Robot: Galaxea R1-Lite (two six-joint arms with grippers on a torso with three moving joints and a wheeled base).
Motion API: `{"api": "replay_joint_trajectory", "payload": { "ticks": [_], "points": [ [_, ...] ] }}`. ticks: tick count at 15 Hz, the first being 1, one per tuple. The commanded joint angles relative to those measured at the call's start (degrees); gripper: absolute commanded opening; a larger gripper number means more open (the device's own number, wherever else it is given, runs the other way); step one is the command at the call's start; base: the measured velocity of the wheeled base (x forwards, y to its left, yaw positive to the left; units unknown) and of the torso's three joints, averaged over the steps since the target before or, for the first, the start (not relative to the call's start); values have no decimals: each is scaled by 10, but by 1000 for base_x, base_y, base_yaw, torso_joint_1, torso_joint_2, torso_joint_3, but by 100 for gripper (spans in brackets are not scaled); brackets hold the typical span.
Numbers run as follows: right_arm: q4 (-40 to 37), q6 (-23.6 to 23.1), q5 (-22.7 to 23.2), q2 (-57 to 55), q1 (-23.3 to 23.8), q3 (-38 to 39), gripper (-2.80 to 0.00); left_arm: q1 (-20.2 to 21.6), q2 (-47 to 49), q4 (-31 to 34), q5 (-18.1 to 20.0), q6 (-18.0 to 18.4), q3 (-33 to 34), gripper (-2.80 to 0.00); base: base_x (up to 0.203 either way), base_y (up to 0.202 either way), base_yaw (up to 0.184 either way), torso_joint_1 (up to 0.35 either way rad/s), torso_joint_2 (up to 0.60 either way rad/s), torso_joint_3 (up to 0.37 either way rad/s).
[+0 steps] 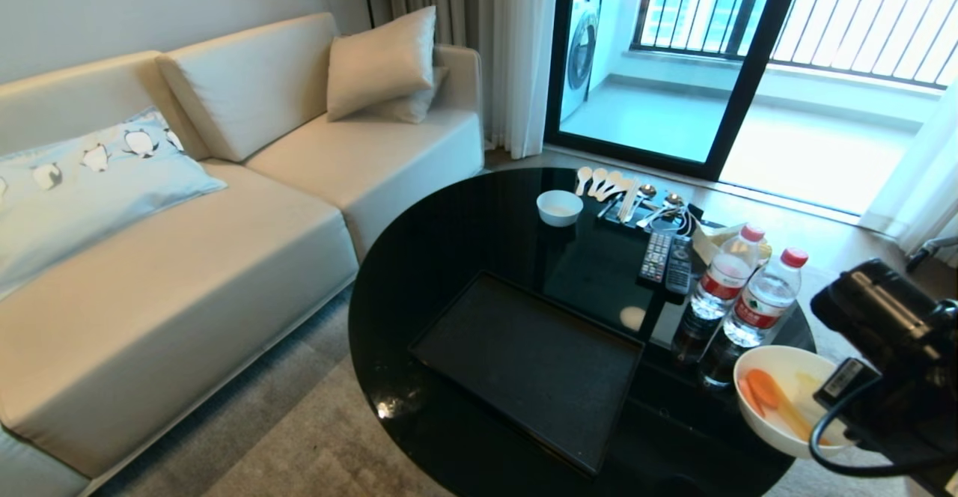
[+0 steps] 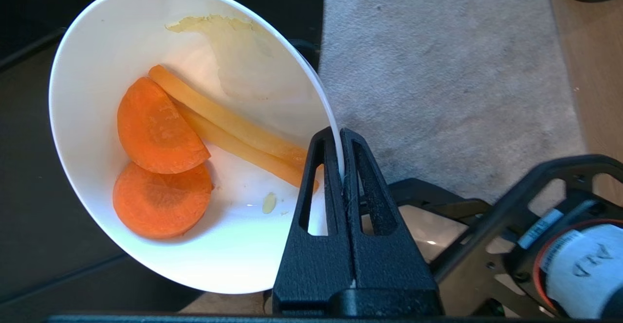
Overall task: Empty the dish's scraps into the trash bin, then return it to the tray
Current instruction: Move the bowl over the trash can
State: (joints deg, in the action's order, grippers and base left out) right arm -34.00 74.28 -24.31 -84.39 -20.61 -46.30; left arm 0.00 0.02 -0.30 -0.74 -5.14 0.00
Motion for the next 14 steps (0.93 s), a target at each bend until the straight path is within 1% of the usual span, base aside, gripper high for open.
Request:
{"api": "replay_joint_trajectory", "payload": {
  "ticks": [1,3,9,11,14],
  "points": [
    [-14,5,0,75,7,43,-280,0,0,0,0,0,0,-280,0,0,0,0,0,0],
    [-19,7,9,117,9,91,-280,0,0,0,0,0,0,-280,0,0,0,0,0,0],
    [-20,8,39,205,14,152,-280,0,0,0,0,0,0,-280,0,0,0,0,0,0],
    [-21,7,48,218,14,154,-280,0,0,0,0,0,0,-280,0,0,0,0,0,0],
    [-20,4,49,214,14,149,-280,0,0,0,0,0,0,-280,0,0,0,0,0,0]
  ]
}}
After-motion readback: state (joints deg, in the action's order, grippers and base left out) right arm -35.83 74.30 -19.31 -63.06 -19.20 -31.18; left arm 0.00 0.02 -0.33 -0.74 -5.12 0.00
